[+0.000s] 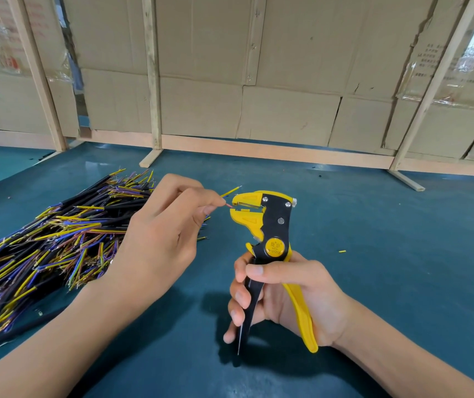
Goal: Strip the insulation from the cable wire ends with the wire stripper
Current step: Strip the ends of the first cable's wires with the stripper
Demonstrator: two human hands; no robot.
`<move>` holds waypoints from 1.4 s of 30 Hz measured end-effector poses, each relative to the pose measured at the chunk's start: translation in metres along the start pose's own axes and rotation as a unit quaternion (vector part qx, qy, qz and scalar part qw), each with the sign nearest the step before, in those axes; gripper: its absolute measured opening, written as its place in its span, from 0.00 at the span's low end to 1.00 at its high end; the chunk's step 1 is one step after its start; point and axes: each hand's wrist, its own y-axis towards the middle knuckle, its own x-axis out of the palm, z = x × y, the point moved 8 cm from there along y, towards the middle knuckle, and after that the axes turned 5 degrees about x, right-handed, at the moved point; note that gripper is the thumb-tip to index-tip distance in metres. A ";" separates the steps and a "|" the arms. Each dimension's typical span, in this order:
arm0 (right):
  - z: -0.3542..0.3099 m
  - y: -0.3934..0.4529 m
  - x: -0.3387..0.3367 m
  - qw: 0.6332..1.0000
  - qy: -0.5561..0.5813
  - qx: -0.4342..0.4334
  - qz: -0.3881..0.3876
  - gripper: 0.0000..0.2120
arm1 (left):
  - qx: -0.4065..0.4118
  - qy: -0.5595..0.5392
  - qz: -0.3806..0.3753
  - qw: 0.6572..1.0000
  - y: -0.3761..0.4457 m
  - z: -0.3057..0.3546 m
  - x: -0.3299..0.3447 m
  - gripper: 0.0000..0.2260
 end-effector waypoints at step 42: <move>-0.004 0.000 -0.001 0.998 -0.031 -0.040 0.040 0.07 | 0.005 0.005 0.027 1.000 0.001 0.014 -0.001 0.07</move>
